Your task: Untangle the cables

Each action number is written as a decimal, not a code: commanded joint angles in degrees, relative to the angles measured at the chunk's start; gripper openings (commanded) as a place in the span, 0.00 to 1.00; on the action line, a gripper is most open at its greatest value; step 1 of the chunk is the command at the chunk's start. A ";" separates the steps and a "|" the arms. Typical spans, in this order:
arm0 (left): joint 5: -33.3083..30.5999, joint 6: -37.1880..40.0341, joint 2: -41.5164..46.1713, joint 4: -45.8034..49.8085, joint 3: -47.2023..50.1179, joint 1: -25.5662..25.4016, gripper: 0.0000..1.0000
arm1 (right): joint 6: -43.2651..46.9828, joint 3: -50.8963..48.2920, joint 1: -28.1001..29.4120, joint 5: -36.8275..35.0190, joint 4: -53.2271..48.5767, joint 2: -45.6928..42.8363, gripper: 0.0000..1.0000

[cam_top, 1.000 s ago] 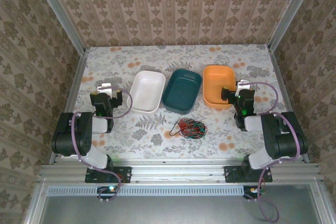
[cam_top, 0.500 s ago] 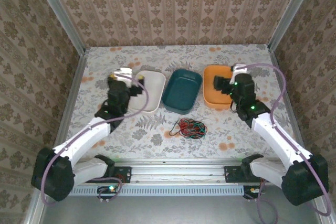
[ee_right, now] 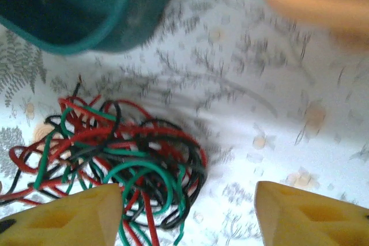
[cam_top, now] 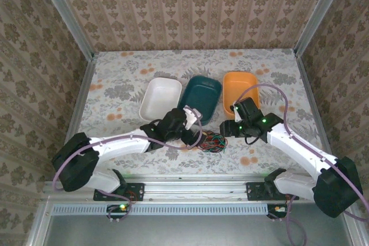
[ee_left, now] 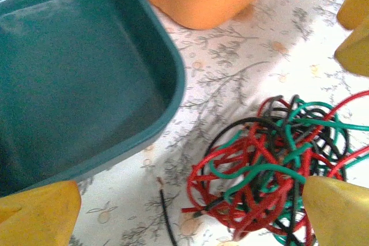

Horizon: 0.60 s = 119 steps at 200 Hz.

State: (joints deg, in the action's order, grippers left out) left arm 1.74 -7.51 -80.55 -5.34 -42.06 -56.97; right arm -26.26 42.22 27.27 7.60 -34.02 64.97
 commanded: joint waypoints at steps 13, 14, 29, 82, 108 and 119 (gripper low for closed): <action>3.17 1.98 -1.58 0.12 -3.19 -0.49 1.00 | -2.83 -3.01 0.24 6.91 -2.33 -1.15 0.49; 3.27 1.98 -1.69 -0.04 -3.24 -0.45 1.00 | -2.83 -3.13 0.27 7.19 -2.16 -1.05 0.49; 4.35 1.86 -3.10 -0.88 -4.06 -0.62 1.00 | -2.83 -3.62 0.33 8.75 -1.05 -0.30 0.45; 4.30 2.12 -7.07 -0.56 -6.61 -0.71 0.98 | -2.06 -3.29 0.33 10.09 0.91 2.18 0.25; 5.81 2.59 -9.00 0.45 -7.65 -0.72 0.95 | -1.10 -1.81 0.33 9.14 -0.84 0.76 0.12; 6.13 2.79 -10.24 1.27 -8.19 -0.78 0.96 | -0.86 -0.87 0.33 8.43 -1.66 -0.06 0.08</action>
State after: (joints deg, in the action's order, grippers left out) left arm 5.78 -6.26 -88.73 -5.67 -47.64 -57.36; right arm -28.29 38.96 27.27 15.94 -33.41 66.83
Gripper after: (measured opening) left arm 0.957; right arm 0.121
